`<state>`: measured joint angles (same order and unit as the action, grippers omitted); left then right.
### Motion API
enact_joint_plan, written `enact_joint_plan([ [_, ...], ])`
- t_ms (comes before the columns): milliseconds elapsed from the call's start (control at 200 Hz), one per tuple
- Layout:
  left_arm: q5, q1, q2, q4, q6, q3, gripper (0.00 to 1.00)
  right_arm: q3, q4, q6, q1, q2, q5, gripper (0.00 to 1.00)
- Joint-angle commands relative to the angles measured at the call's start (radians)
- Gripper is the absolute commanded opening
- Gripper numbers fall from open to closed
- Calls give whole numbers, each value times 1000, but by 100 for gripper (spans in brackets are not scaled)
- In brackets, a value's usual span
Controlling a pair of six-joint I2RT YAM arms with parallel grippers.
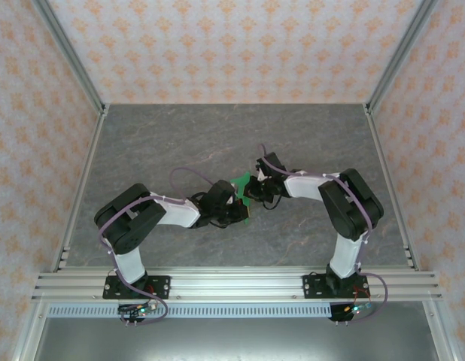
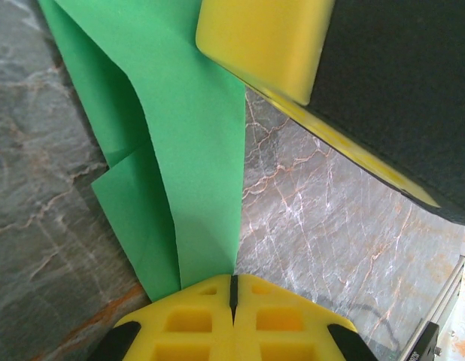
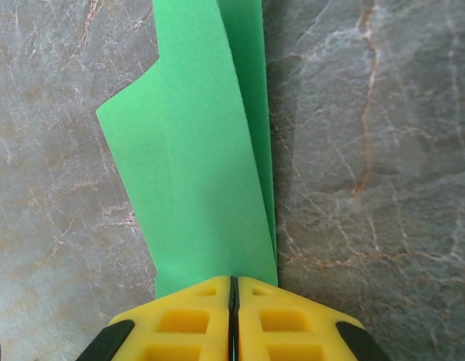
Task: Fold a paper plane with a square sheet of paper (fold left side to right side)
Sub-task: Fold the wing for the fifth time at the center of the table.
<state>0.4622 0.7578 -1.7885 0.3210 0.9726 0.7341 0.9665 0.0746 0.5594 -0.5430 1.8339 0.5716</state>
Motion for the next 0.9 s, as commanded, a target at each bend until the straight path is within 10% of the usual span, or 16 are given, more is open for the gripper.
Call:
enact_joint_plan([
  [0, -30, 19, -15, -171, 3, -61, 0, 24, 48, -43, 3, 45, -75, 10],
  [896, 26, 132, 6, -277, -64, -36, 0, 28, 118, -49, 1, 80, -88, 8],
])
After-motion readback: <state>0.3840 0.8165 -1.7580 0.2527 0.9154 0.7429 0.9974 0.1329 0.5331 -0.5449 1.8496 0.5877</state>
